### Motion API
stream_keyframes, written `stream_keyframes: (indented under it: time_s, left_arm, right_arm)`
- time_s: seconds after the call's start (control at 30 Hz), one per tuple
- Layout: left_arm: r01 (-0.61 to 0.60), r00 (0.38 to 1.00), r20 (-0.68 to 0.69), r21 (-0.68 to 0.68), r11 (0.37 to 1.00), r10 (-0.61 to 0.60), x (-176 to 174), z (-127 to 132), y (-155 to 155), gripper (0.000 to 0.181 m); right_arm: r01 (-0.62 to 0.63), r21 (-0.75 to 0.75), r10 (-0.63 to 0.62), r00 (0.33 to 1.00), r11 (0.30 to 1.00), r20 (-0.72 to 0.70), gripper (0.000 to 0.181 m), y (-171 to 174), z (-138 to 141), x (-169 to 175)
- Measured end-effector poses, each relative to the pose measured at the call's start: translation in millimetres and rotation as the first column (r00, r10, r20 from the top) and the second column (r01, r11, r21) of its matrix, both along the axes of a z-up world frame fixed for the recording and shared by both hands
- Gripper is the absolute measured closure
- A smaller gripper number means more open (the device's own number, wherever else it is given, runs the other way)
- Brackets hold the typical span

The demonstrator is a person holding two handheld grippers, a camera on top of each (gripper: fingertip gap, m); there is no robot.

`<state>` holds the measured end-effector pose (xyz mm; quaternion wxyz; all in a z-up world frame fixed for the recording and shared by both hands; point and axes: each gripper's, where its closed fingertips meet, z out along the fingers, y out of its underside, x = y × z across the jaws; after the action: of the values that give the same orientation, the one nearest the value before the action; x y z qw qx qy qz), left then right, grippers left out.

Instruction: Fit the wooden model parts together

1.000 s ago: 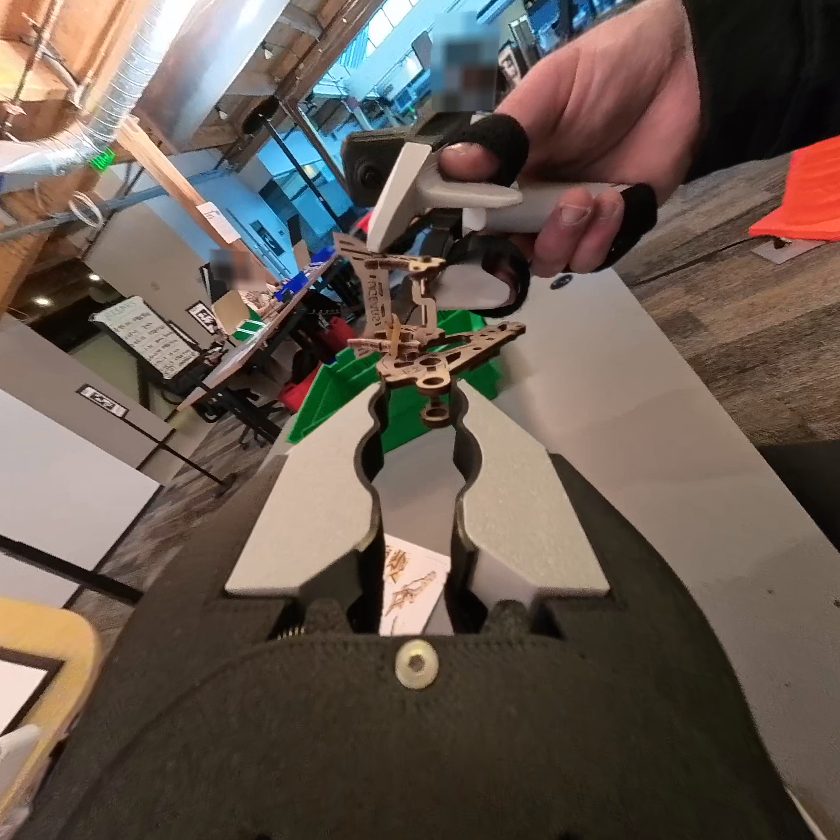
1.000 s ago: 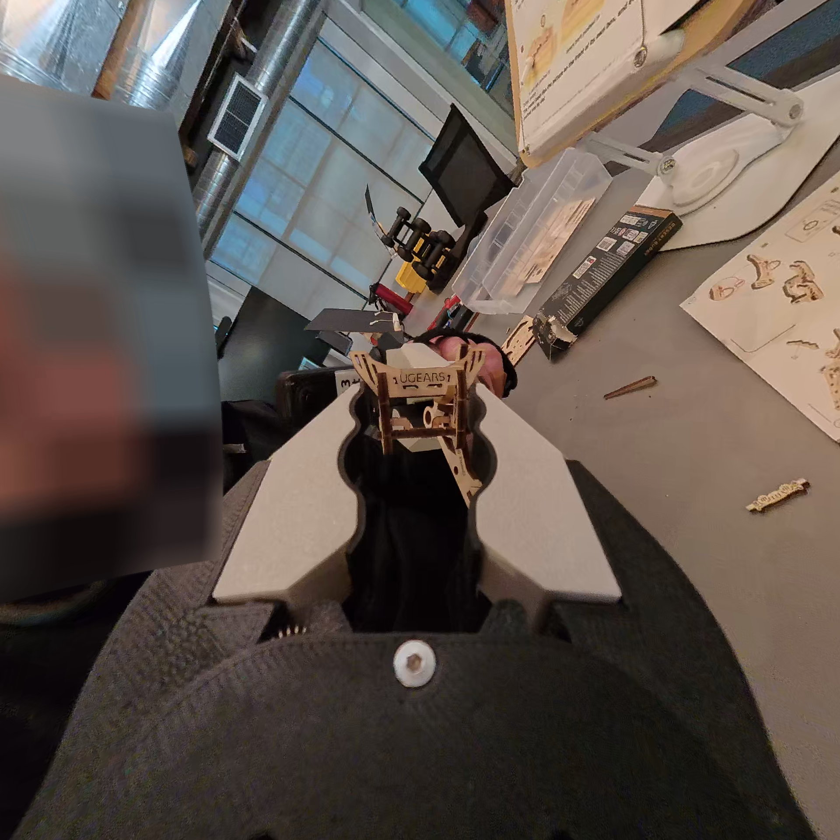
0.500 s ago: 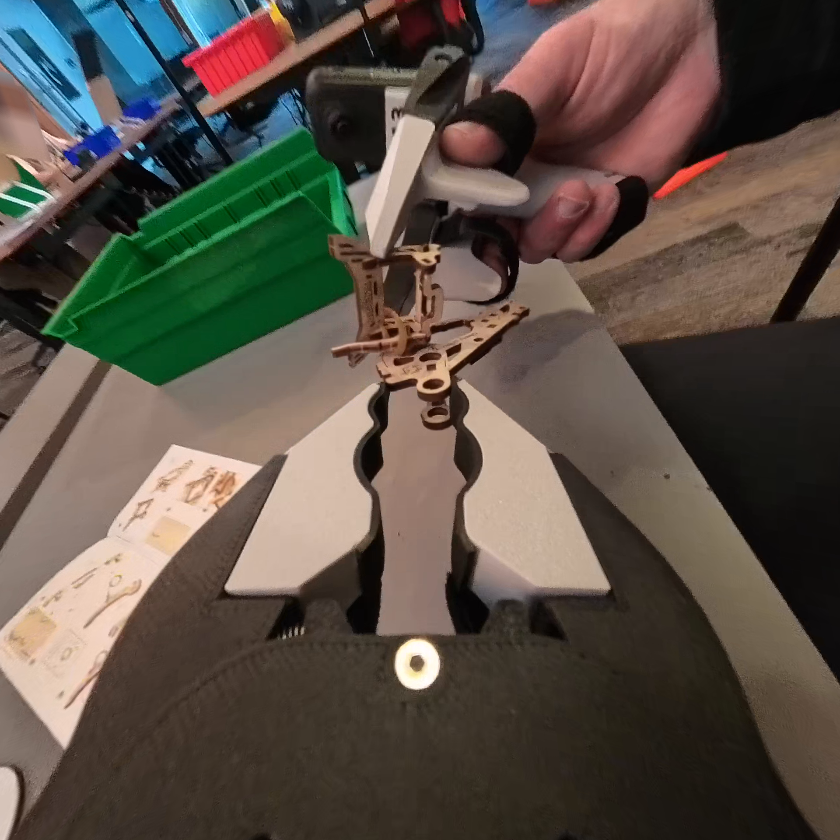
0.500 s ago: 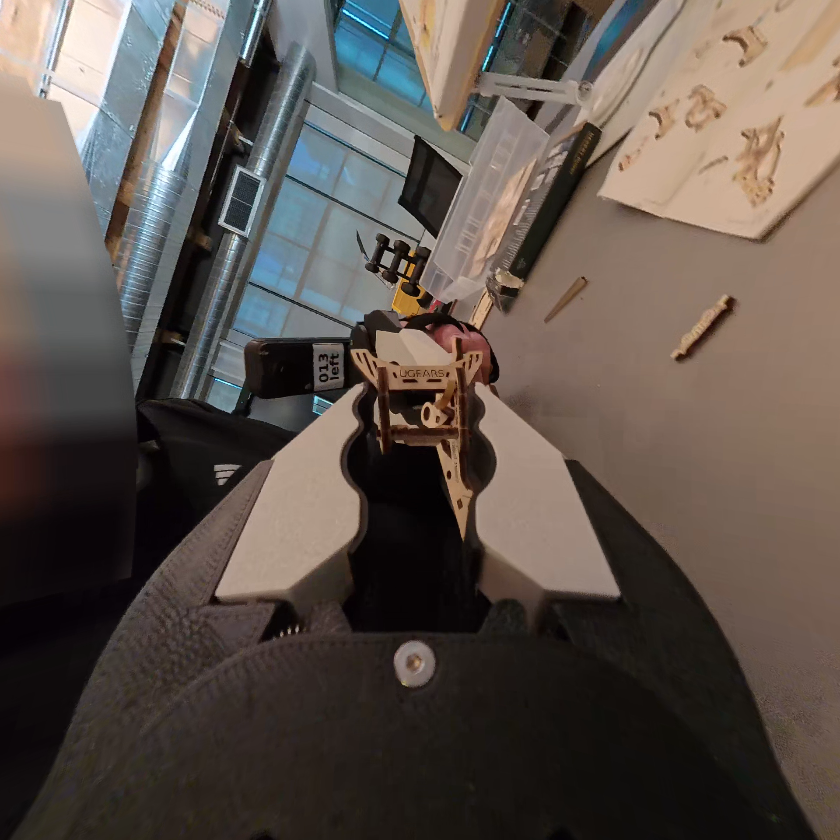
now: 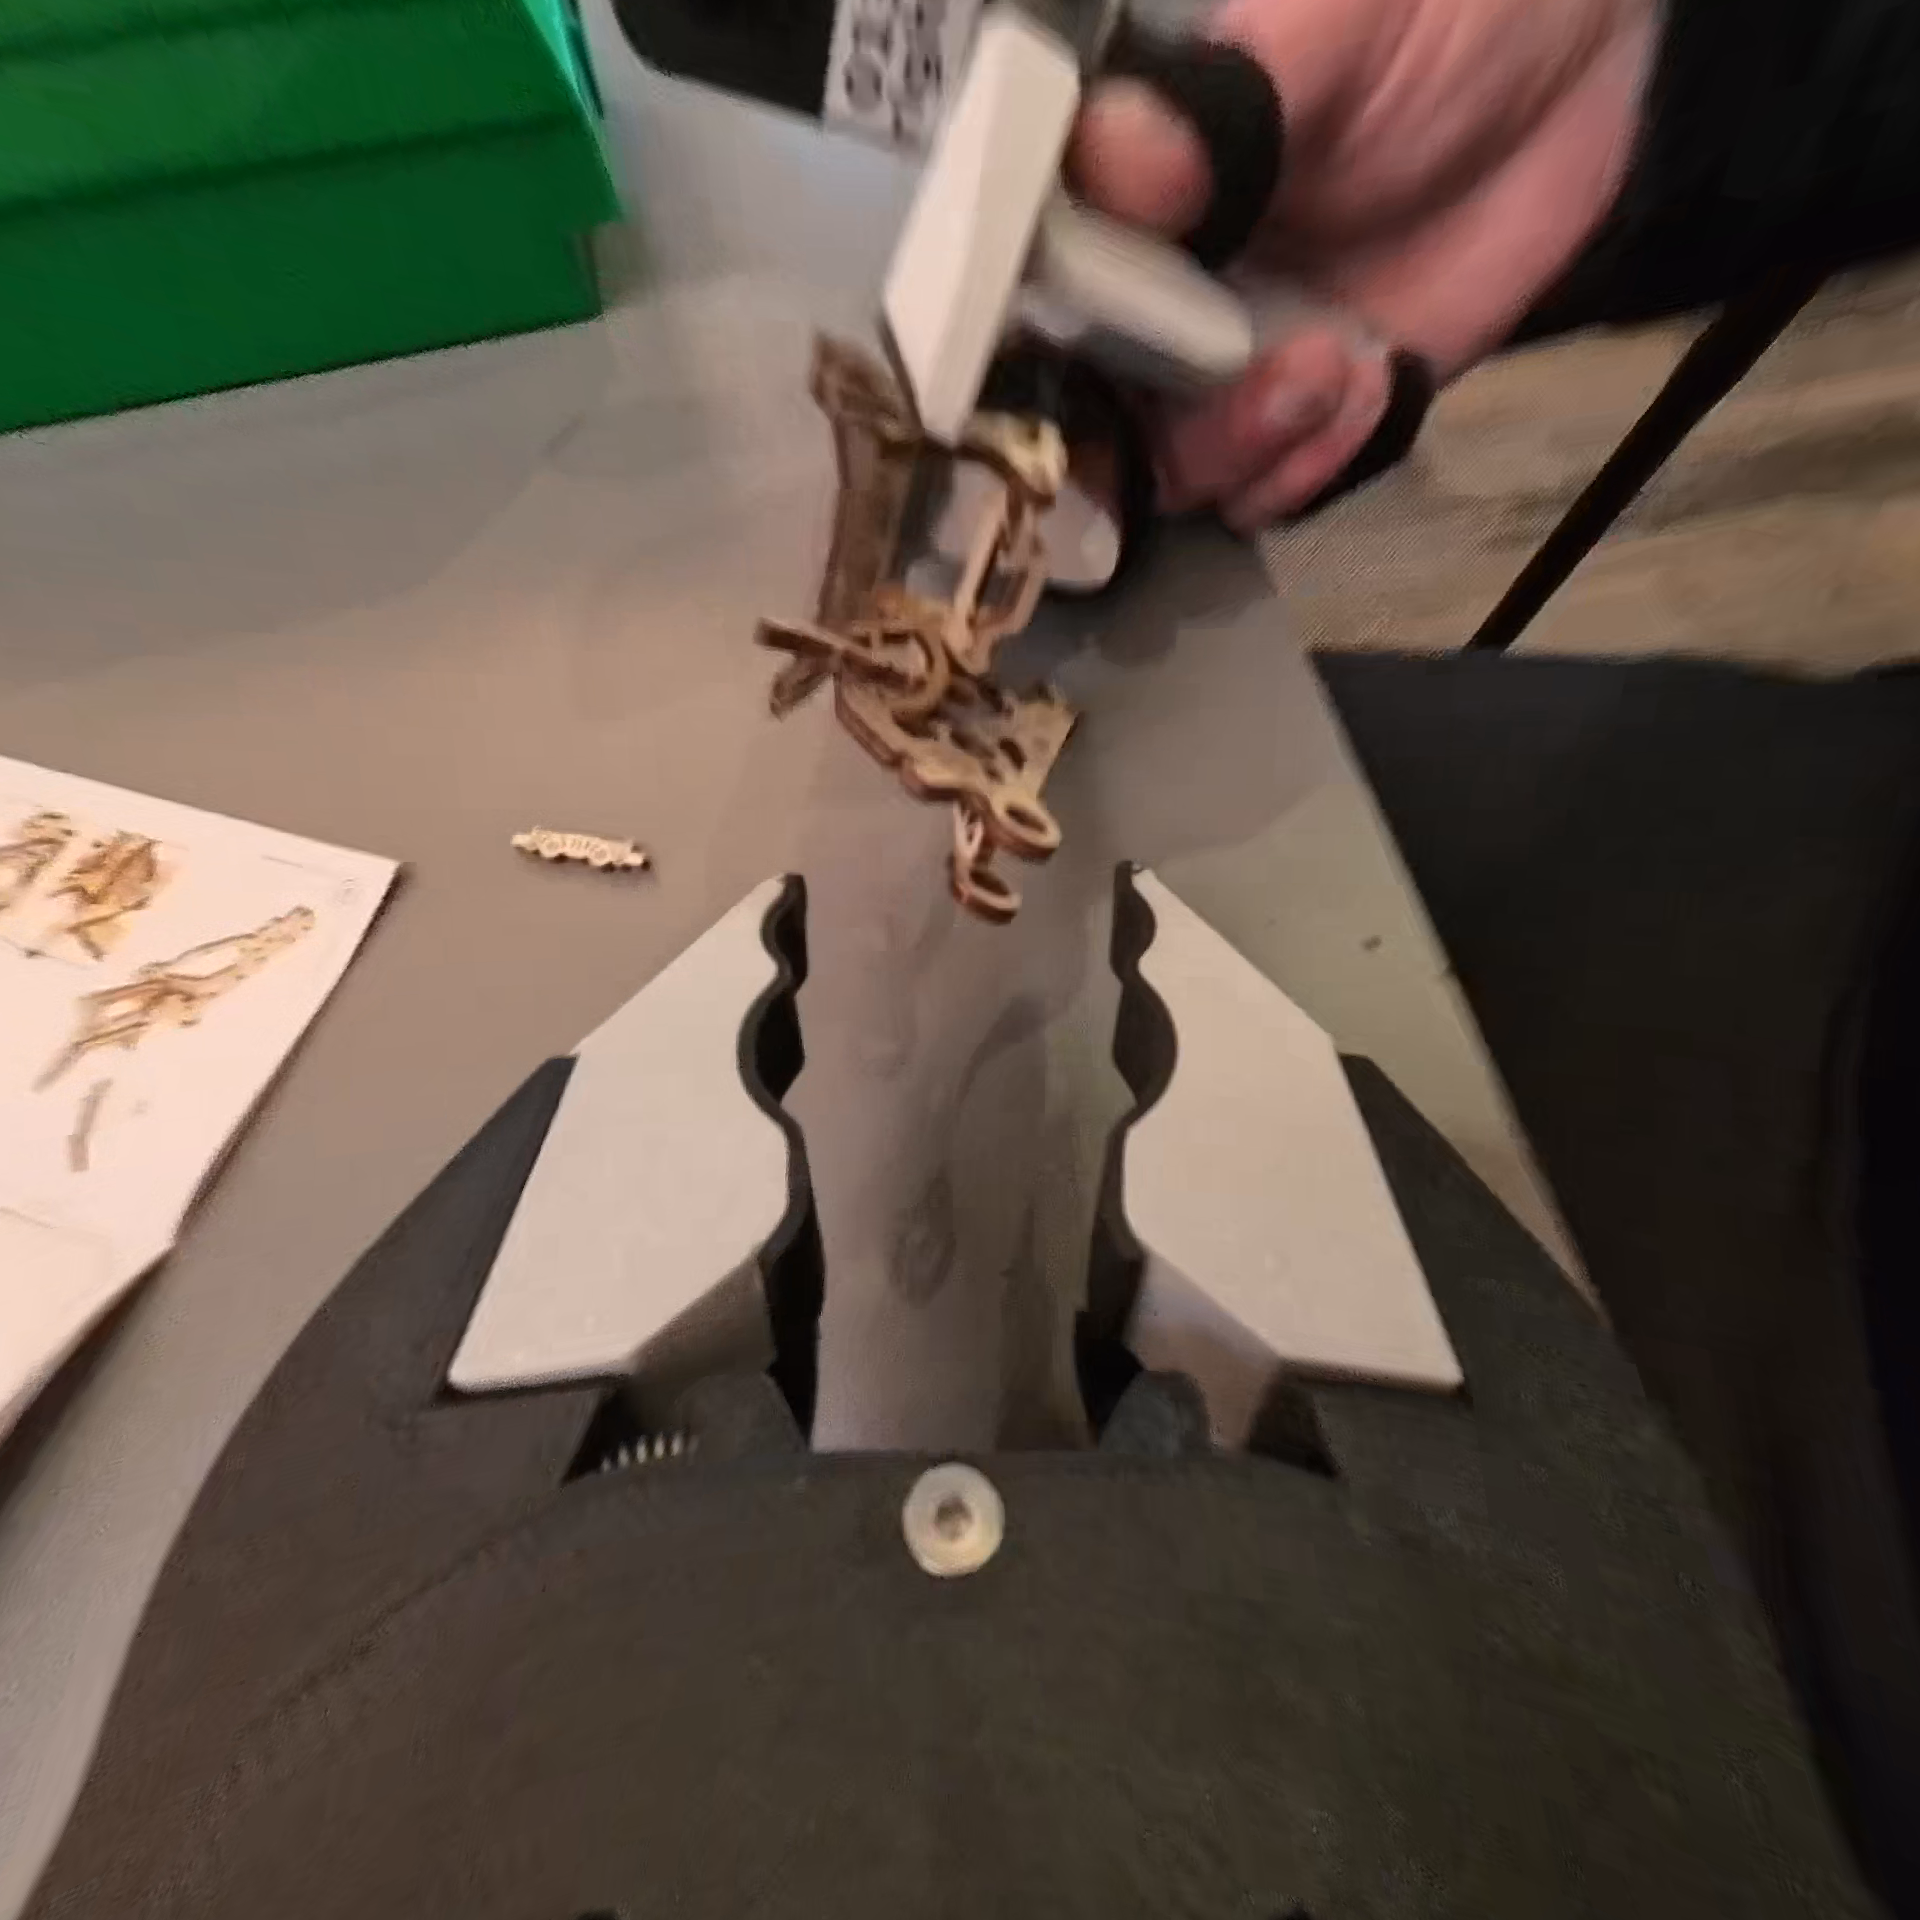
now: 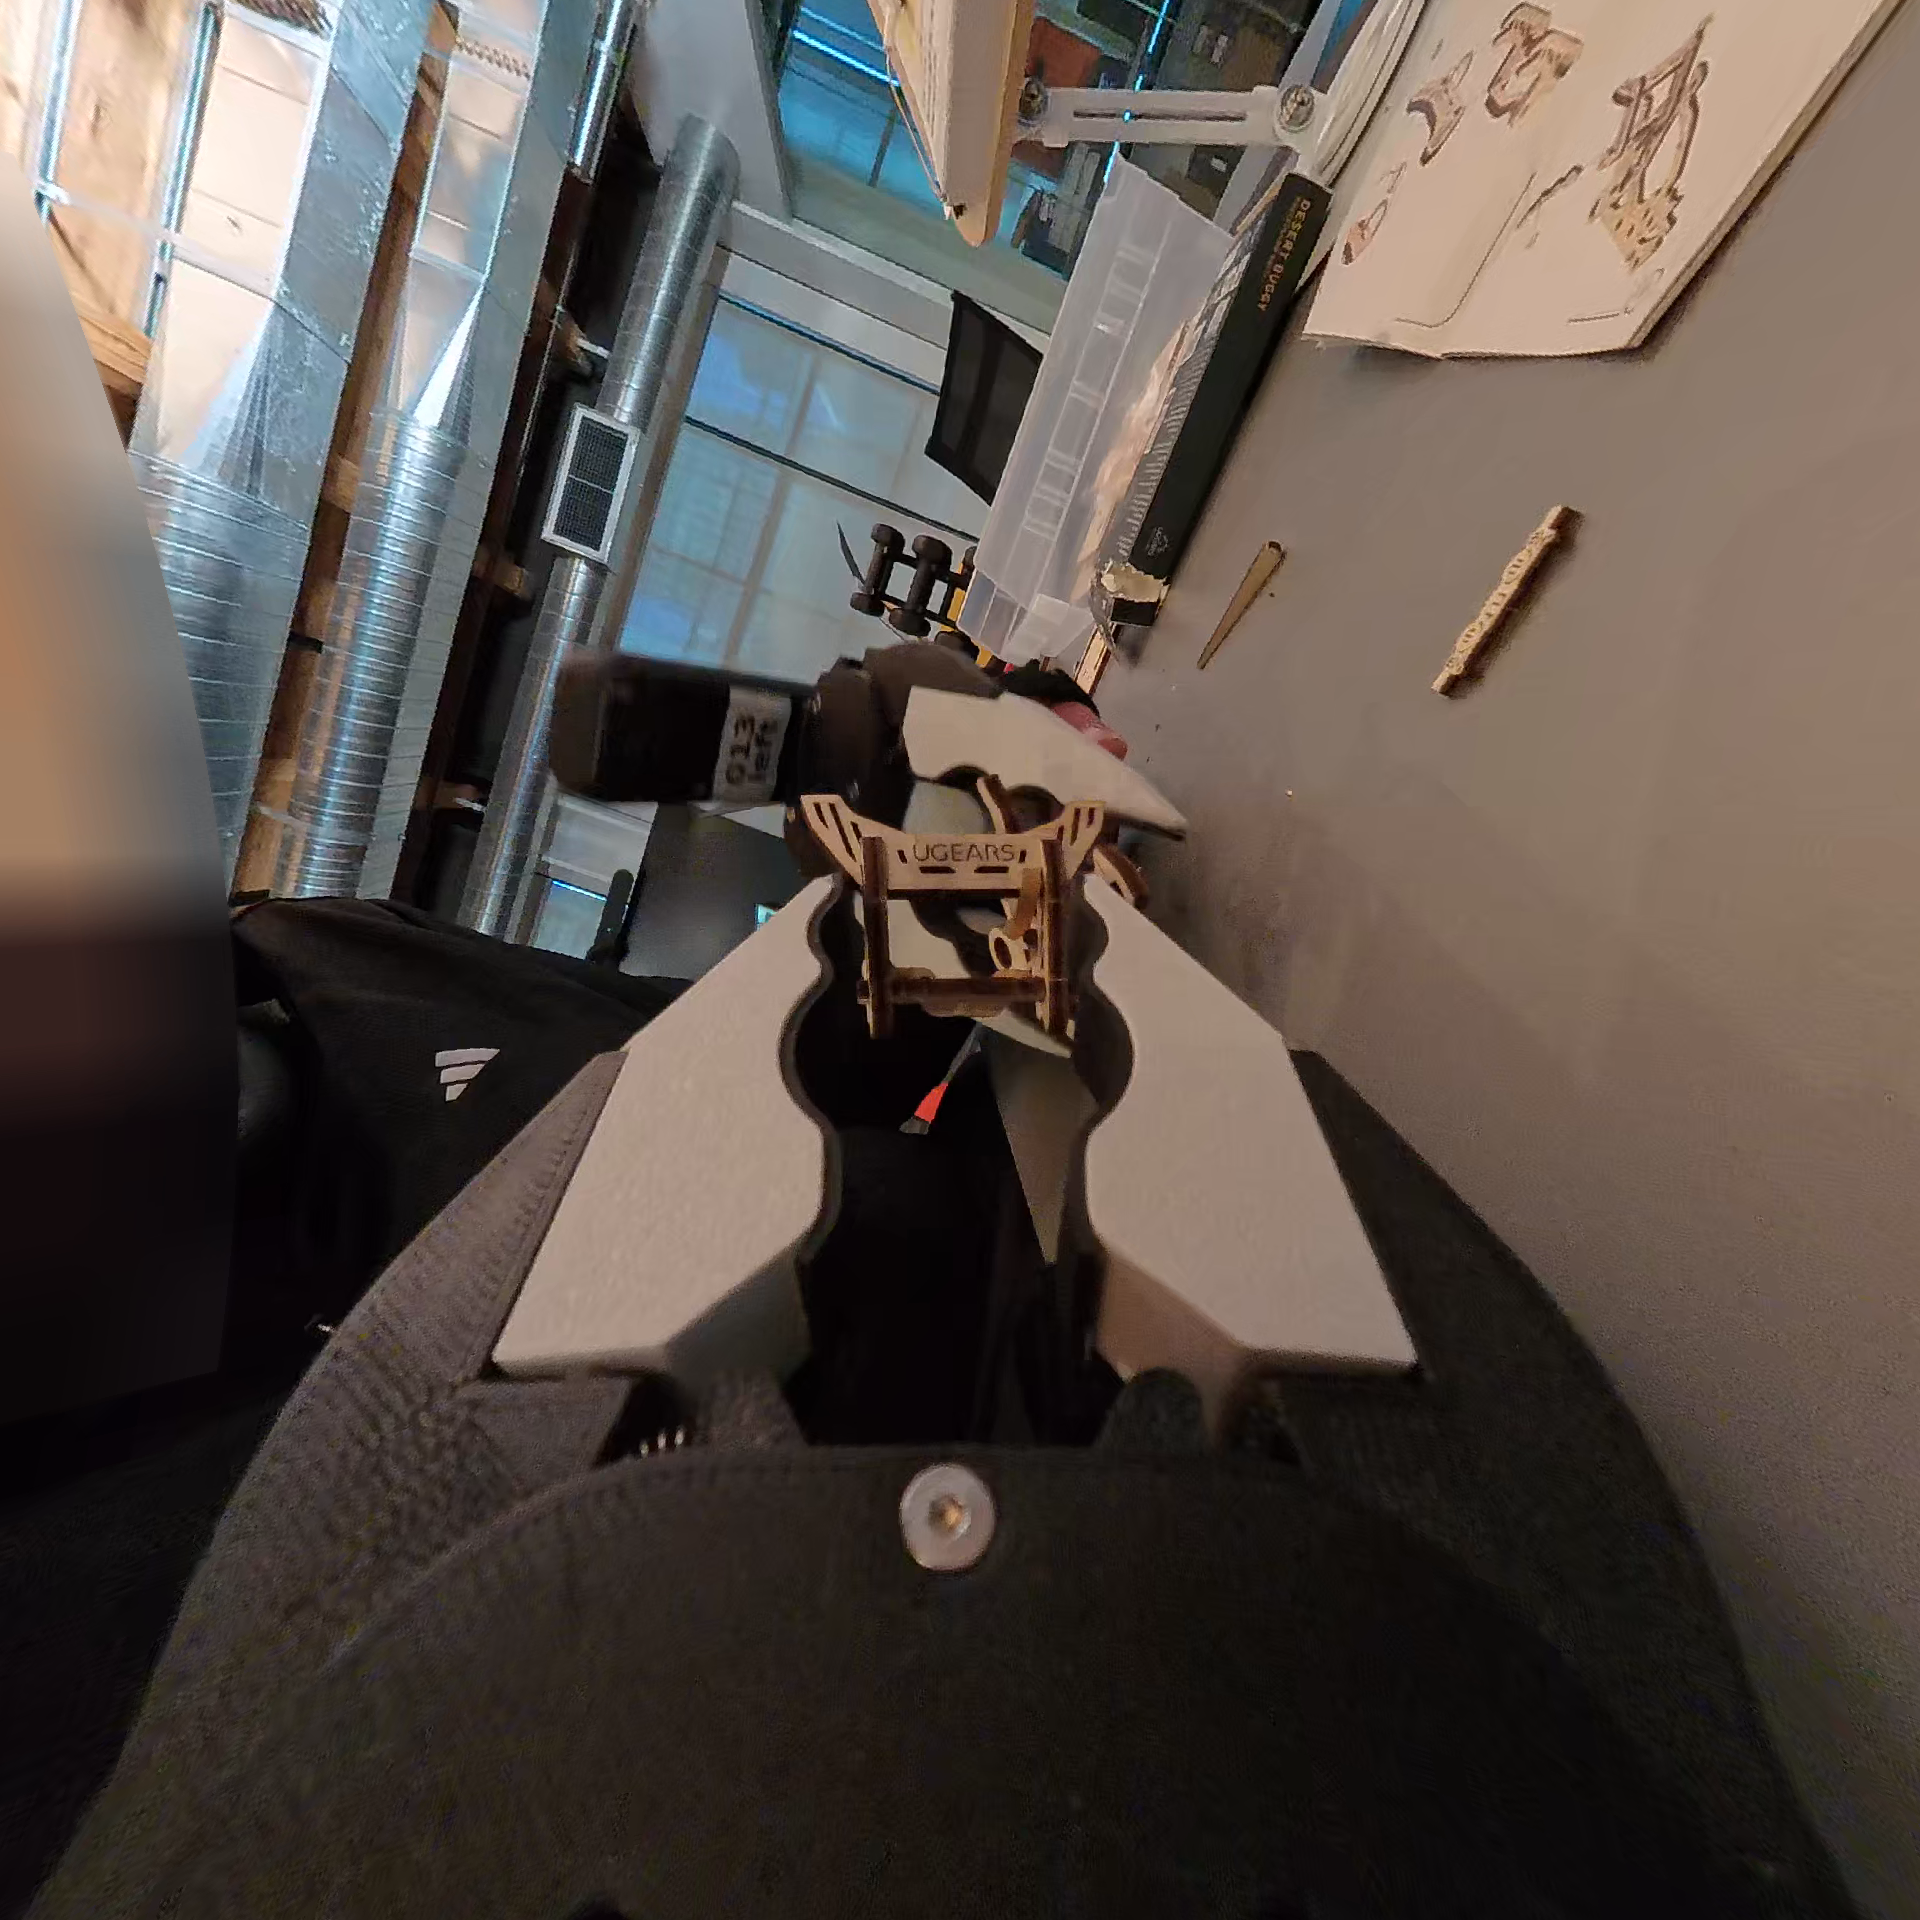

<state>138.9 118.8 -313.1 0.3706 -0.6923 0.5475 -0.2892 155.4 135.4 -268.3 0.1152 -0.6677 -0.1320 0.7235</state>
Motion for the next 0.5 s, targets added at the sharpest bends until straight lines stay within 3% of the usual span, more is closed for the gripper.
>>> stream_keyframes:
  time_s: [0.03, 0.13, 0.27, 0.37, 0.5]
  left_arm:
    - [-0.001, 0.999, 0.049, -0.068, 0.998, 0.005, 1, 7, -1, 0.119]
    - [-0.004, 0.992, 0.120, -0.268, 0.963, 0.038, 5, 16, -2, 0.112]
    - [0.023, 0.975, 0.202, -0.514, 0.858, 0.095, 21, 18, -8, 0.129]
    - [0.014, 0.984, 0.160, -0.531, 0.847, 0.084, 25, 6, -11, 0.164]
    - [0.007, 0.977, 0.177, -0.576, 0.818, 0.116, 28, 8, -11, 0.168]
  right_arm:
    - [-0.001, 0.000, 0.001, 1.000, 1.000, 0.000, 0.144, 0, -1, 0]
    - [0.001, 0.012, -0.001, 1.000, 1.000, -0.004, 0.144, -1, 1, 1]
    - [-0.011, 0.028, 0.011, 1.000, 1.000, 0.003, 0.144, -3, 1, -1]
    - [-0.013, 0.031, 0.013, 1.000, 0.999, 0.000, 0.144, -4, 1, -2]
    - [-0.017, 0.038, 0.016, 1.000, 0.999, 0.011, 0.143, -4, 1, -1]
